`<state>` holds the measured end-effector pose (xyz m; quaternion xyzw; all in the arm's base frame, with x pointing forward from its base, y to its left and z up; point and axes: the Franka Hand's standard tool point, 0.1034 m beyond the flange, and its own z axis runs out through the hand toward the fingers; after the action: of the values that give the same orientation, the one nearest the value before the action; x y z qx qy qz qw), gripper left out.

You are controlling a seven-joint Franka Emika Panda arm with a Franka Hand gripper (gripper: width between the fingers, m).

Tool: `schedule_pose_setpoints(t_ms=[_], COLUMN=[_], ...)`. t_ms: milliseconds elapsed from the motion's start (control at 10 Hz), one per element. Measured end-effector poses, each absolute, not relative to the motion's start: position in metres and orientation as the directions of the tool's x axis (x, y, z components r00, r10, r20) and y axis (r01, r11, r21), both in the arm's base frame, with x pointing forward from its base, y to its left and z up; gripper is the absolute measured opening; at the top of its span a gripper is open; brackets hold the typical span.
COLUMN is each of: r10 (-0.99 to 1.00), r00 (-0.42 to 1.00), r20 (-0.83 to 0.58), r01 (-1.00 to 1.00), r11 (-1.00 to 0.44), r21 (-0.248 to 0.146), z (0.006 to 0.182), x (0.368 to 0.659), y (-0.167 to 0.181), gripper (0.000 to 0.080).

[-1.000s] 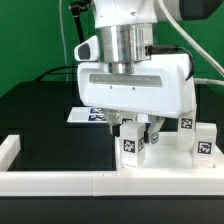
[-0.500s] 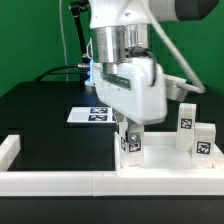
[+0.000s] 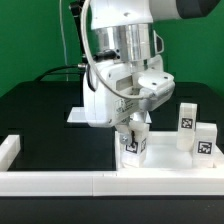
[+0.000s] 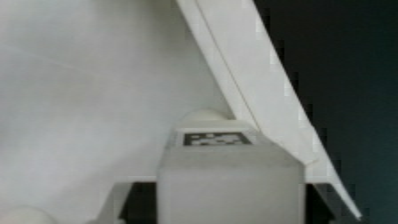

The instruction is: Assemble square table

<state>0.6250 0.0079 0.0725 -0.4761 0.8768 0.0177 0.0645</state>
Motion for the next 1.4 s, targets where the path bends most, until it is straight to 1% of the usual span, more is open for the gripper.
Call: schedule_pose_setpoints(t_ms=[200,300,400,500,600,700,800,900,1000,1100,1200,1300,1400], r10=[-0.883,-0.957,-0.996,-0.999,-0.999,-0.991,-0.986,-0.961,-0.875,-0.835,-0.837,-0.843,-0.854], r00=[-0.453,-0.28,-0.075,0.008,0.028,0.13,0.165,0.275,0.484,0.55,0.547,0.537,0.52], r20=[-0.12,-0.082,-0.056,-0.044,-0.042,-0.036,-0.034,-0.024,0.014,0.028,0.027,0.026,0.025], r01=[-0.887,-0.958,-0.995,-0.998,-0.998,-0.99,-0.985,-0.96,-0.872,-0.831,-0.833,-0.839,-0.85], r11=[0.46,0.284,0.078,-0.006,-0.026,-0.128,-0.163,-0.273,-0.483,-0.55,-0.547,-0.537,-0.52], r21=[-0.041,-0.048,-0.055,-0.055,-0.054,-0.058,-0.06,-0.063,-0.074,-0.08,-0.08,-0.08,-0.08], z=[0.072,0.0712,0.0719,0.071,0.0702,0.0703,0.0703,0.0701,0.0703,0.0704,0.0703,0.0701,0.0701], x=[0.6243,0.6217,0.6213,0.62,0.619,0.6192,0.6191,0.6194,0.6235,0.6249,0.6248,0.6247,0.6247], y=[0.008,0.011,0.0135,0.015,0.0142,0.0132,0.0132,0.0122,0.0096,0.0097,0.0095,0.0096,0.0096], gripper=[0.0294,0.0294,0.0481,0.0611,0.0611,0.0642,0.0642,0.0649,0.0649,0.0649,0.0649,0.0609,0.0472])
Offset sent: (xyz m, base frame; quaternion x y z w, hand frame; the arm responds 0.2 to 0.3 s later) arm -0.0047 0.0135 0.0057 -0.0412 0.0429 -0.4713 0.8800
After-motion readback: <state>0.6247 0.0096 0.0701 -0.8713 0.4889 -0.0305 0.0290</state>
